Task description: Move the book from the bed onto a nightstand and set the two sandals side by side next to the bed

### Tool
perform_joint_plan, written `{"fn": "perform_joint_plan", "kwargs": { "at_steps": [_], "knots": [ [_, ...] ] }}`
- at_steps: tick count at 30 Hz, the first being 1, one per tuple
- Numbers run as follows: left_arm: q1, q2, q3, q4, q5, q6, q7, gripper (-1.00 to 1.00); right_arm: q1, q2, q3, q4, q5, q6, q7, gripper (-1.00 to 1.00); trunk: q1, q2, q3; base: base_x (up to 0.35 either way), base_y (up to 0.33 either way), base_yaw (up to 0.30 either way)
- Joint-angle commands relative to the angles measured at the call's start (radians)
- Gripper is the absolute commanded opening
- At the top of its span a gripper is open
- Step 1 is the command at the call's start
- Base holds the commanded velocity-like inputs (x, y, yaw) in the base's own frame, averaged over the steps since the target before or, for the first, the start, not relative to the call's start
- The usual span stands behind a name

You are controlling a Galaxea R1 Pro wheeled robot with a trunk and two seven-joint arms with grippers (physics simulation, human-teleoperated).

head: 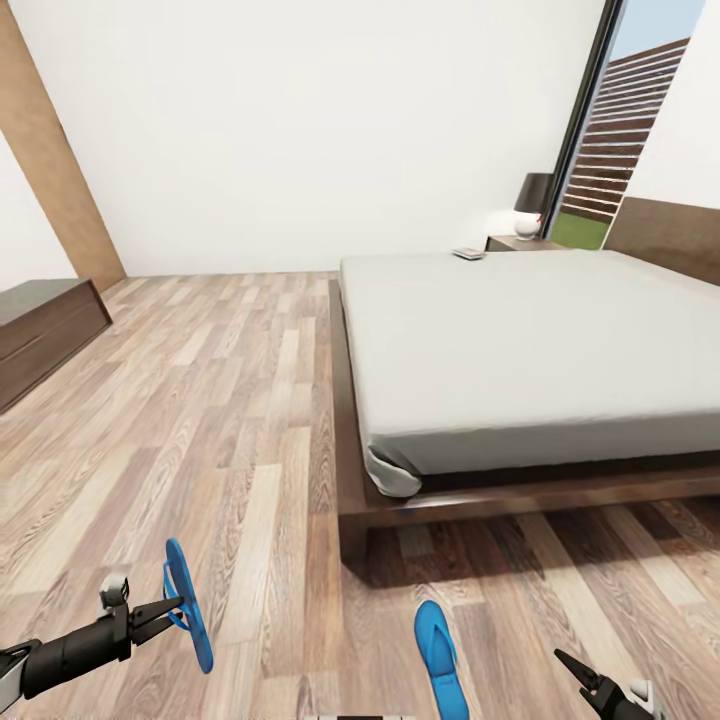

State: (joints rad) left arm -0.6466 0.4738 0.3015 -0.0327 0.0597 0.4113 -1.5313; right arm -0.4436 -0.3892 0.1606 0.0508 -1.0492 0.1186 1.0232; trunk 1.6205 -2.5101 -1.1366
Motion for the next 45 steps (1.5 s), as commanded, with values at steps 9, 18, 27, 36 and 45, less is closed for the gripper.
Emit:
{"fn": "perform_joint_plan", "kwargs": {
  "at_steps": [9,18,27,36,45],
  "knots": [
    [-0.001,0.000,-0.006,0.000,0.006,0.011,-0.003,-1.00,-0.001,0.000,0.007,0.003,-0.010,0.010,0.007,1.00,0.000,0.000,-0.004,0.000,-0.140,0.151],
    [-0.001,0.000,-0.007,0.000,0.006,0.011,-0.003,-1.00,-0.001,0.001,0.007,0.003,-0.009,0.010,0.008,1.00,0.000,0.000,-0.004,0.000,-0.139,0.086],
    [-0.001,0.000,-0.007,0.000,0.006,0.011,-0.003,-1.00,-0.001,0.002,0.007,0.003,-0.009,0.010,0.008,1.00,0.000,0.000,-0.004,0.000,-0.139,0.071],
    [-0.001,0.000,-0.008,0.000,0.006,0.011,-0.003,-1.00,-0.001,0.003,0.007,0.003,-0.009,0.009,0.008,1.00,0.000,0.000,-0.004,0.000,-0.140,0.068],
    [-0.001,0.000,-0.008,0.000,0.006,0.011,-0.003,-1.00,-0.001,0.003,0.007,0.003,-0.009,0.010,0.008,1.00,0.000,0.000,-0.004,0.000,-0.140,0.056]
  ]
}}
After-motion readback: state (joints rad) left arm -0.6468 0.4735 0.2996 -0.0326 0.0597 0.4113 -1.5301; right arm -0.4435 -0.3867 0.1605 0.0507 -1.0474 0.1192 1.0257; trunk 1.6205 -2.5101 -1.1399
